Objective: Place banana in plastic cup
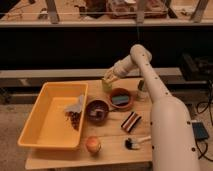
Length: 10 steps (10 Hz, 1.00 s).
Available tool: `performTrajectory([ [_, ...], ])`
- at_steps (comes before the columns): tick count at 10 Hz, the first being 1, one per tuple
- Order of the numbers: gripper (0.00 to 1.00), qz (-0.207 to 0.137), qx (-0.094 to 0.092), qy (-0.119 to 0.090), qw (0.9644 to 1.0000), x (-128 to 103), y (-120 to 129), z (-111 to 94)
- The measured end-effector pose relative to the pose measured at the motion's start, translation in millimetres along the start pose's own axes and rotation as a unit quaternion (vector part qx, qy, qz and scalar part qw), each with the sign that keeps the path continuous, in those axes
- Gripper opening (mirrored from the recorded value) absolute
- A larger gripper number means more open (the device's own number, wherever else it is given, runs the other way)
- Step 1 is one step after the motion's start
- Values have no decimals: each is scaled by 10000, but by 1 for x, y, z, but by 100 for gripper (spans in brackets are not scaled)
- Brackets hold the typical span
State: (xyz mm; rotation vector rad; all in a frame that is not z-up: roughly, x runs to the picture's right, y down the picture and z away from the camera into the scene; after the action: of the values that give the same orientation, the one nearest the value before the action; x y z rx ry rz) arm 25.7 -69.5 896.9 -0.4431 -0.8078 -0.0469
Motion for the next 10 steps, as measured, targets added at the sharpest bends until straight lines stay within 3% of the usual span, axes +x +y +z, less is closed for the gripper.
performTrajectory([
  [10, 1, 157, -162, 43, 9997, 18, -1, 23],
])
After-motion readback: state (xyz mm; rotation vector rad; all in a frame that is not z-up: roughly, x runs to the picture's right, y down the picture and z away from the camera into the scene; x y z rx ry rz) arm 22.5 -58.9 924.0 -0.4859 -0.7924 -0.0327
